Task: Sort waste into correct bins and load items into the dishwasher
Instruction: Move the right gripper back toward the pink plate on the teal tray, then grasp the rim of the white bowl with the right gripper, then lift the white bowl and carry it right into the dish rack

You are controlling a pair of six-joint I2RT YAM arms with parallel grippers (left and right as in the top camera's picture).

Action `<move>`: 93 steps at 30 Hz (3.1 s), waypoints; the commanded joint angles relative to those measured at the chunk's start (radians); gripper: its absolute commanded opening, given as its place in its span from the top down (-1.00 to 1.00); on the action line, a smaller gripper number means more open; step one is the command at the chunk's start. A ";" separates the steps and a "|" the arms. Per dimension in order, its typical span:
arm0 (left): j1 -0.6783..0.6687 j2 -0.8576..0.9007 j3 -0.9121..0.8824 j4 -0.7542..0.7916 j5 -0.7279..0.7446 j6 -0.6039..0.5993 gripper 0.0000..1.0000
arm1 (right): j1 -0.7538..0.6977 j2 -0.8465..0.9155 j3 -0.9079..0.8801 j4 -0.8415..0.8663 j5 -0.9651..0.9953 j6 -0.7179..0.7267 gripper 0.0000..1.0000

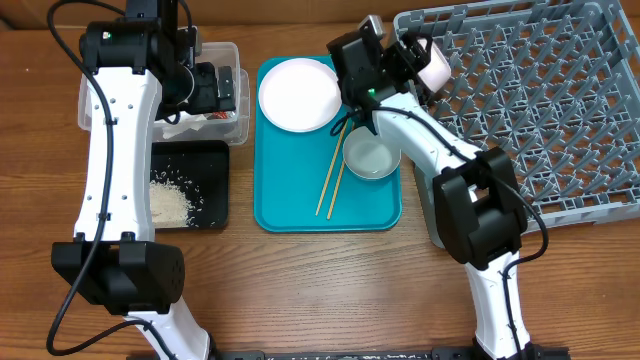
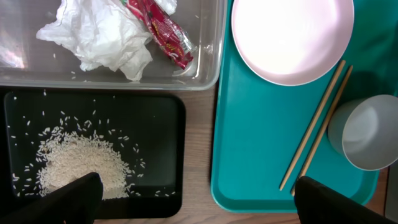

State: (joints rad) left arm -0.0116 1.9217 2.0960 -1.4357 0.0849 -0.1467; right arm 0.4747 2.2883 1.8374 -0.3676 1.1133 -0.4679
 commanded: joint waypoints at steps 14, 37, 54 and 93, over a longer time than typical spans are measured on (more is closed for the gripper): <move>-0.003 -0.006 0.009 0.003 -0.007 0.019 -0.99 | -0.032 -0.262 0.056 -0.406 -1.307 0.368 -1.00; -0.003 -0.006 0.009 0.003 -0.007 0.019 -1.00 | -0.011 -0.262 -0.161 -0.621 -1.181 0.718 0.35; -0.003 -0.006 0.009 0.003 -0.007 0.019 -1.00 | 0.069 -0.248 -0.313 -0.452 -1.127 0.978 0.85; -0.003 -0.006 0.009 0.003 -0.007 0.019 -0.99 | -0.015 -0.299 -0.325 -0.619 -1.187 0.887 0.15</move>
State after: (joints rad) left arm -0.0116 1.9217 2.0960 -1.4349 0.0845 -0.1467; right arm 0.4530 1.9678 1.5440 -1.0046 -0.0631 0.4183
